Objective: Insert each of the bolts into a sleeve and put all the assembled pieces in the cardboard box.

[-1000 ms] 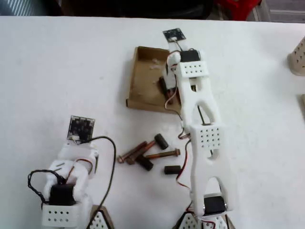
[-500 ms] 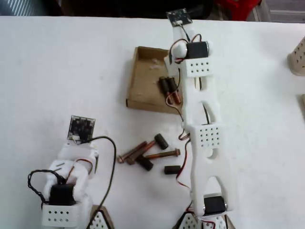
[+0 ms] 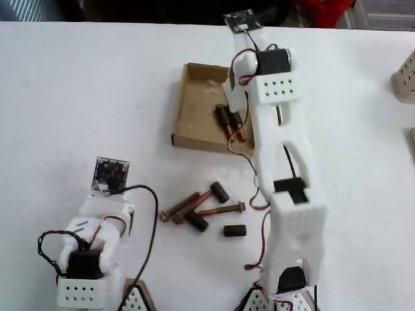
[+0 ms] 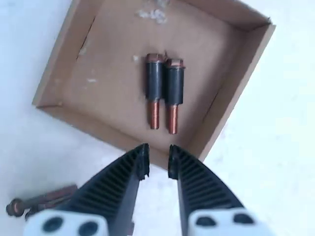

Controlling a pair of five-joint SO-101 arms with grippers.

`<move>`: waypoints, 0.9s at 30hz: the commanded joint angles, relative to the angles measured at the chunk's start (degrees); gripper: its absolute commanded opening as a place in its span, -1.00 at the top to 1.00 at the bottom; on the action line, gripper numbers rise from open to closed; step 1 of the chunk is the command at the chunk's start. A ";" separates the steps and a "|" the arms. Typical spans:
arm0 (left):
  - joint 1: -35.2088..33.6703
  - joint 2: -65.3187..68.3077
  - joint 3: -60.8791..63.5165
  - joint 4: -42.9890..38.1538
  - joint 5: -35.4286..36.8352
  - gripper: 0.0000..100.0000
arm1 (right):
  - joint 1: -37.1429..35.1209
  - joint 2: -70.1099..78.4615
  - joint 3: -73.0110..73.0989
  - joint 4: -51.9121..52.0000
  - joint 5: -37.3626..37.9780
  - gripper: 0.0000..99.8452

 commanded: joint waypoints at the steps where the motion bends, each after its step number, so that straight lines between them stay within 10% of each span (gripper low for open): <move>1: -0.31 -0.48 0.09 0.35 -0.44 0.95 | -2.51 -13.76 10.81 2.59 0.79 0.88; 27: -0.31 -0.48 0.09 0.35 -0.44 0.95 | -18.24 -50.68 77.63 -16.13 -1.14 0.88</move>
